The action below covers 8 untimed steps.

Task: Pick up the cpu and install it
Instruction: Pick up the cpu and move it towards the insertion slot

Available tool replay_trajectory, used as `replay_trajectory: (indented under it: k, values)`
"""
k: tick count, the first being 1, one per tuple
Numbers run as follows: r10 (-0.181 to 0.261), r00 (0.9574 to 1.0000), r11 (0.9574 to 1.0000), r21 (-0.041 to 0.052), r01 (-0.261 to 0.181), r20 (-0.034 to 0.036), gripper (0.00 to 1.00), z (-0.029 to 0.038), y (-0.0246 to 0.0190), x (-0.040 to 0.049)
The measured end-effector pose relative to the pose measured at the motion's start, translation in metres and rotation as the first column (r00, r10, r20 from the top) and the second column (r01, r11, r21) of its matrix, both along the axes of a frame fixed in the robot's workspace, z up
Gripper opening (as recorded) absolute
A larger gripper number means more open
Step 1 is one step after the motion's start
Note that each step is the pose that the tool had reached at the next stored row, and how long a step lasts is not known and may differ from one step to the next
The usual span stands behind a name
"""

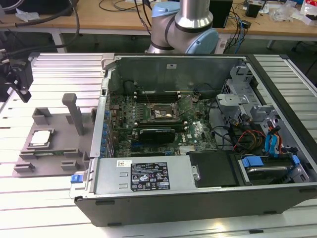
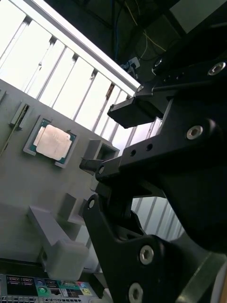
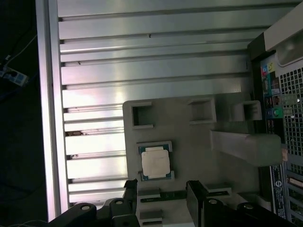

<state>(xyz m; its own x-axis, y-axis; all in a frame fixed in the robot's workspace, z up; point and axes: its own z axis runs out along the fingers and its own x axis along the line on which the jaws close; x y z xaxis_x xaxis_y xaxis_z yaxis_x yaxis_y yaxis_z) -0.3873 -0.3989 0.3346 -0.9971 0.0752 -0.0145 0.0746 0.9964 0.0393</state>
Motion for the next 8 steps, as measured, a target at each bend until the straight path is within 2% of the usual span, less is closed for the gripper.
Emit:
replay_trajectory:
  k: [8]
  values:
    - [0.000, 1.0000, 1.0000, 0.0001, 0.000, 0.0001, 0.55, -0.0047, 0.0000, 0.0000]
